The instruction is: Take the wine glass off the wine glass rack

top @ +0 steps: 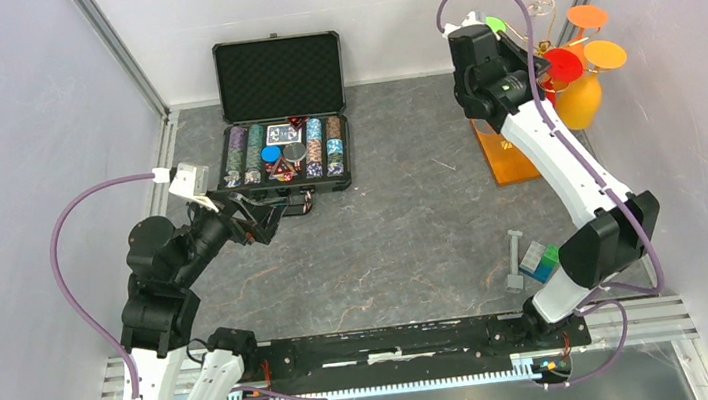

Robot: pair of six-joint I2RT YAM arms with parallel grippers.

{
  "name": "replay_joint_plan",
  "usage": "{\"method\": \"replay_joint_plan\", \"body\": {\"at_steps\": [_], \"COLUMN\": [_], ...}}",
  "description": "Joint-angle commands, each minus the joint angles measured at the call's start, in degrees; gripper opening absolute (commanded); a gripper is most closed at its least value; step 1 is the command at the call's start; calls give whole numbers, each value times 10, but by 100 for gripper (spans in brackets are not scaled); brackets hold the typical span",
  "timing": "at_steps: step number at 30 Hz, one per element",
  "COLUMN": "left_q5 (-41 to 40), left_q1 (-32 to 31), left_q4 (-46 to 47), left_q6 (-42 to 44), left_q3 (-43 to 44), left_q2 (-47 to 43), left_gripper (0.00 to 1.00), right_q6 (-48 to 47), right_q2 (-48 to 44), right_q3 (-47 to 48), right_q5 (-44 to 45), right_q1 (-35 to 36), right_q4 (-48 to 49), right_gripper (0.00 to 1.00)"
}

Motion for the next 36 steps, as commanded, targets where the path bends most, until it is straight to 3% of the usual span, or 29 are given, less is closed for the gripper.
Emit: {"method": "replay_joint_plan", "body": {"at_steps": [1, 11, 18, 29, 36], "left_q5": [-3, -1, 4, 0, 17], "left_q1": [-1, -2, -2, -1, -1], "left_q4": [22, 23, 24, 29, 38], "left_q6": [24, 21, 13, -23, -64], "left_q3": [4, 4, 3, 4, 5], "left_q2": [1, 0, -4, -2, 22], "left_gripper": [100, 100, 100, 100, 100], "right_q6": [-12, 32, 83, 134, 191], "right_q2": [-17, -44, -106, -224, -301], "right_q3": [26, 18, -39, -165, -113], "right_q5": [3, 40, 31, -34, -156], "right_q1": [-13, -26, -30, -14, 7], "right_q4": [46, 27, -3, -36, -82], "right_gripper": [0, 0, 0, 0, 0]}}
